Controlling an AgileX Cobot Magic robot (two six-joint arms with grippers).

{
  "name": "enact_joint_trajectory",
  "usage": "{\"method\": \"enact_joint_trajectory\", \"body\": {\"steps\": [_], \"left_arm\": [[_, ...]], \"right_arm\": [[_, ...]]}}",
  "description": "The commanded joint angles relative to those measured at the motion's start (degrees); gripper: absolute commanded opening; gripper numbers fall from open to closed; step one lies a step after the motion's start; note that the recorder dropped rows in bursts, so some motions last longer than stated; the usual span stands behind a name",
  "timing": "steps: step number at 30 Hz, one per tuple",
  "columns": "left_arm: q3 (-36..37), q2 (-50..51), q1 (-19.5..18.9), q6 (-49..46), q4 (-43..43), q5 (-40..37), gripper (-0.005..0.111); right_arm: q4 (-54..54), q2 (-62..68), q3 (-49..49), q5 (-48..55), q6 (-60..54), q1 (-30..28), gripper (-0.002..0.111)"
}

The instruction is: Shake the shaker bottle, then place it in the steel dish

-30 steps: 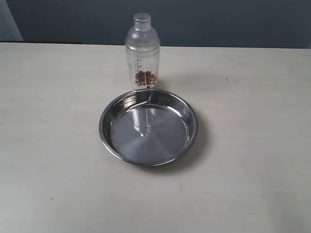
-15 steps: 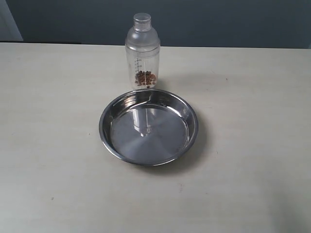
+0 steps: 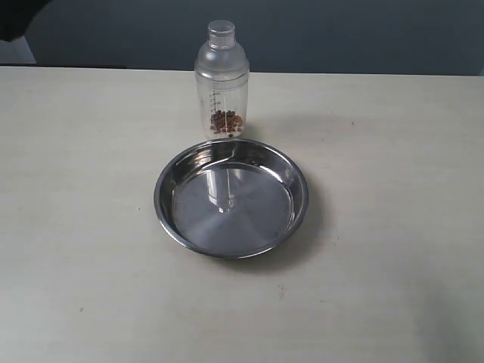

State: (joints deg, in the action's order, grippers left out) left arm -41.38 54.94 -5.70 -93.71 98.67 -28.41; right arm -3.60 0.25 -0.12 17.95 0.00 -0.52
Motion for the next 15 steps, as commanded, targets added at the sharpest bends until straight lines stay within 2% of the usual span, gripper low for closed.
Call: {"method": "enact_joint_trajectory", "body": {"steps": [1, 5, 9, 10, 15], "left_arm": [[-0.3, 2.1, 0.3, -6.8, 1.3, -1.0, 0.088], [-0.8, 5.3, 0.3, -12.7, 1.3, -4.6, 0.088], [-3.8, 12.7, 0.3, -13.4, 1.3, -6.6, 0.088], [-5.7, 16.4, 0.3, -16.1, 1.3, -10.7, 0.087], [-16.4, 27.0, 0.4, -18.0, 1.3, -21.3, 0.075]], "right_arm": [[0.1, -0.3, 0.1, -0.5, 0.0, 0.0, -0.001], [0.1, -0.3, 0.1, -0.5, 0.0, 0.0, -0.001], [0.1, -0.3, 0.1, -0.5, 0.0, 0.0, -0.001], [0.1, -0.3, 0.1, -0.5, 0.0, 0.0, -0.001], [0.1, -0.3, 0.1, -0.5, 0.0, 0.0, -0.001]]}}
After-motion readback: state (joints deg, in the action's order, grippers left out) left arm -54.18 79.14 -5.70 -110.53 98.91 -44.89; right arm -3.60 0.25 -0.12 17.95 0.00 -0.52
